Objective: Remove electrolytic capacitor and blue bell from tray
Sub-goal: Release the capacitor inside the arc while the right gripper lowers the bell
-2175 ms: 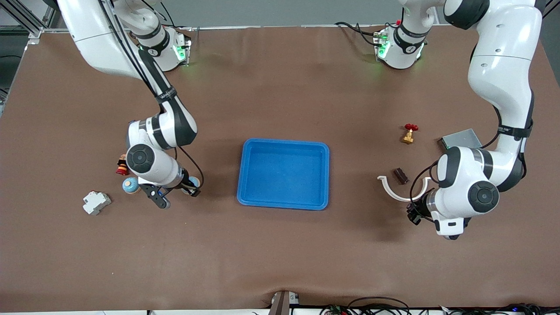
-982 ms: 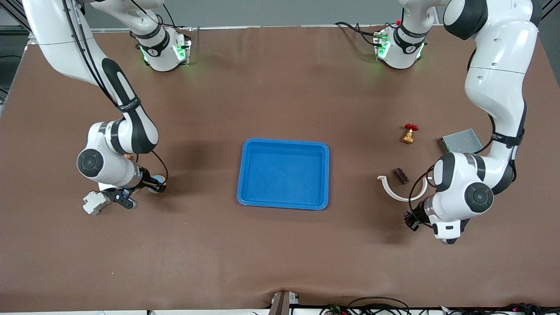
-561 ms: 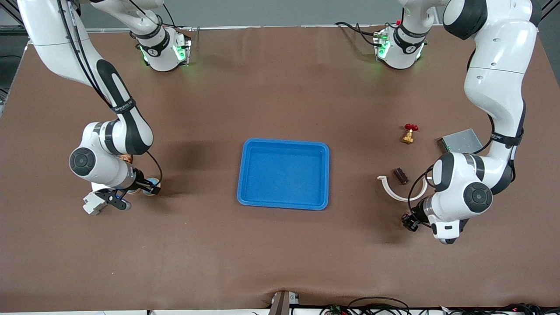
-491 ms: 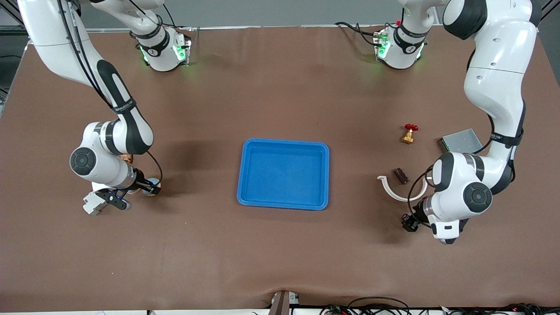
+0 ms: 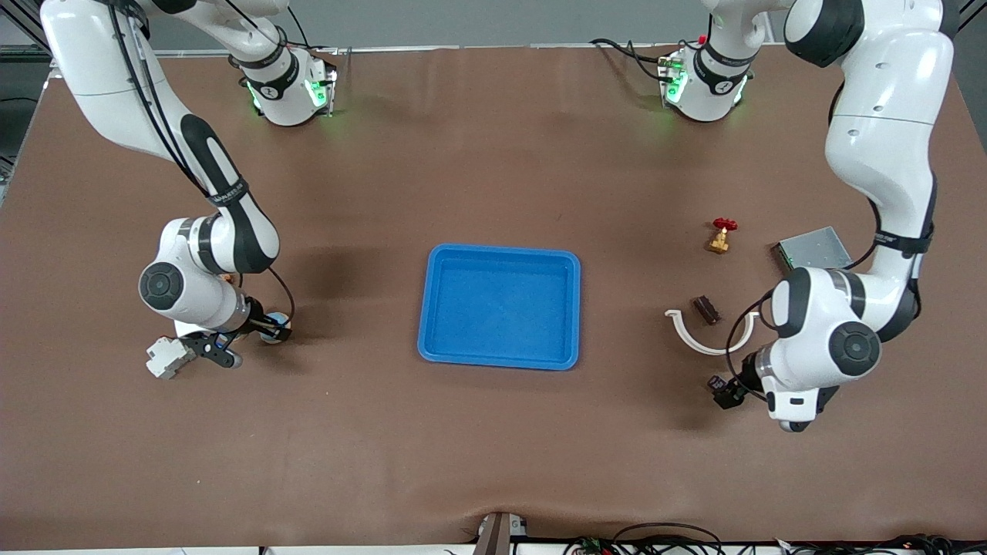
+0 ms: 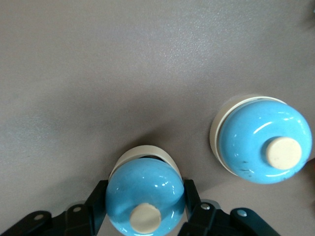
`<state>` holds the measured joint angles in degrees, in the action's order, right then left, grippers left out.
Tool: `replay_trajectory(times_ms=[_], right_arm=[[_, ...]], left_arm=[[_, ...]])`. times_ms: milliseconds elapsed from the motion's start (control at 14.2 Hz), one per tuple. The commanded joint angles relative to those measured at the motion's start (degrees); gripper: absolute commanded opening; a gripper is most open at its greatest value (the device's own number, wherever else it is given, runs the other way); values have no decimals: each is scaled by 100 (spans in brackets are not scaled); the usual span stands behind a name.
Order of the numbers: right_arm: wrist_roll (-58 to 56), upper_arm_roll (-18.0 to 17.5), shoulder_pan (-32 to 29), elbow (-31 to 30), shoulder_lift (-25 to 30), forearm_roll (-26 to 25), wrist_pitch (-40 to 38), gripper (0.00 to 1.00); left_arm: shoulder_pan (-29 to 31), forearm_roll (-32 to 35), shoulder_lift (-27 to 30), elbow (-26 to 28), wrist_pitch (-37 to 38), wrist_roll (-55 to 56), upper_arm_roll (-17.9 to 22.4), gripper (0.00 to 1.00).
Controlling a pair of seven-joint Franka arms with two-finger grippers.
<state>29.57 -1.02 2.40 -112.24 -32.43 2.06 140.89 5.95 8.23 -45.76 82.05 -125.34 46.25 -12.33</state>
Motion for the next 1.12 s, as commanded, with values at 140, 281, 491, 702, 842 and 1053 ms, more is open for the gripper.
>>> replay_trajectory(times_ms=[140, 281, 491, 702, 842, 1053], right_arm=[[303, -74, 225, -26, -238, 49, 202, 0], [304, -74, 243, -8, -238, 49, 149, 78], [295, -74, 295, 18, -176, 49, 44, 100], [304, -74, 340, 202, 60, 41, -596, 100], [304, -74, 357, 387, 262, 49, -1193, 100], [583, -83, 471, 562, 596, 49, -1878, 100]], left_arm=[[617, 143, 724, 83, 1044, -1853, -42, 100], [758, 152, 988, 83, 1422, -2399, -33, 100], [969, 477, 1445, 75, 2275, -3068, -50, 100], [1179, 477, 1998, 75, 3021, -3744, -59, 100], [1364, 425, 2394, 75, 3374, -4333, -68, 100], [1453, 398, 2904, 75, 3989, -4677, -59, 100]])
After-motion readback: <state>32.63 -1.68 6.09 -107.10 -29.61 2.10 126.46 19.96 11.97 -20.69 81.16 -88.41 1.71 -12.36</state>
